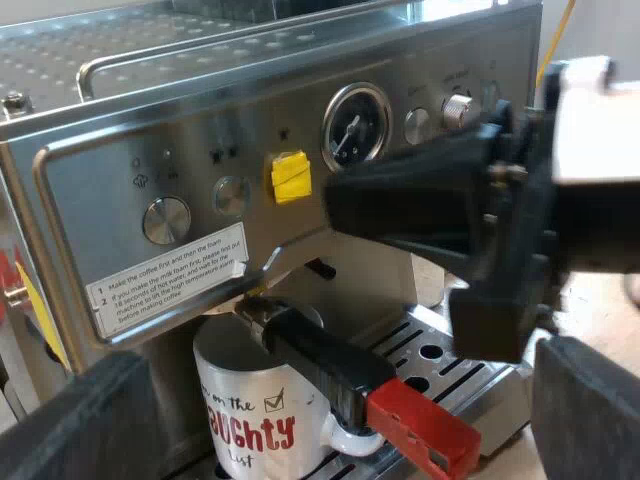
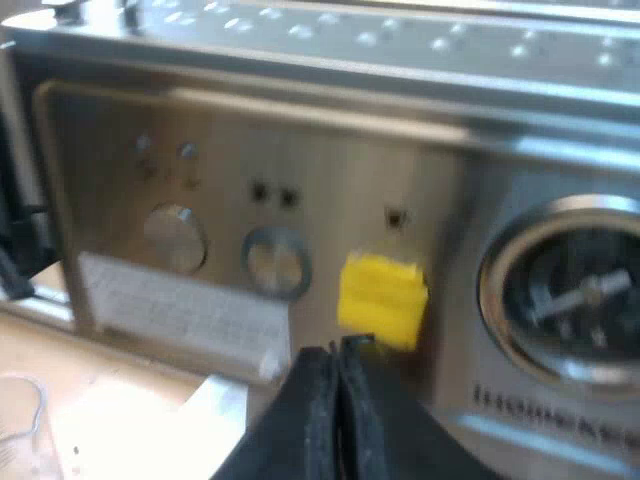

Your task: Place mug into machine

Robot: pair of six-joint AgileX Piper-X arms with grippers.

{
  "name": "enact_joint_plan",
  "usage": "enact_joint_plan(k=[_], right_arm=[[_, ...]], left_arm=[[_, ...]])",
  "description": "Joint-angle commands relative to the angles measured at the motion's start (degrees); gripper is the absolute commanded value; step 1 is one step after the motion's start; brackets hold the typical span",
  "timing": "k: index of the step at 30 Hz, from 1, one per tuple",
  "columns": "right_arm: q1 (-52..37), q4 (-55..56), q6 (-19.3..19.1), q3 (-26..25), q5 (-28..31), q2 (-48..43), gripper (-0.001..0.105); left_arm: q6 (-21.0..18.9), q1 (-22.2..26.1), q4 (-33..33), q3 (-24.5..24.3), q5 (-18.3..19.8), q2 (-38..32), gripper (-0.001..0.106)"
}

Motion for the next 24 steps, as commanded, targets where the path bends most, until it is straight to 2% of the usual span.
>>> enact_joint_plan(k=[1, 5, 10, 24], right_arm=[[-0.7, -0.3, -1.7, -2.4, 0.2, 1.5, 0.0], [-1.5, -0.3, -2.6, -3.9, 0.9, 3.6, 0.0], [-3.3, -0.8, -2.8, -4.1, 5.9, 4.3, 0.0], [-7.7, -0.6, -2.8, -4.1, 5.8, 4.6, 0.0]], left_arm=[[-0.1, -0.3, -0.3, -0.3, -0.3, -0.4, 0.077], [-0.1, -0.3, -0.3, -0.3, 0.6, -0.4, 0.077], [-0.1, -0.3, -0.3, -0.3, 0.6, -0.4, 0.077], [-0.1, -0.3, 0.1, -0.3, 0.6, -0.4, 0.077]])
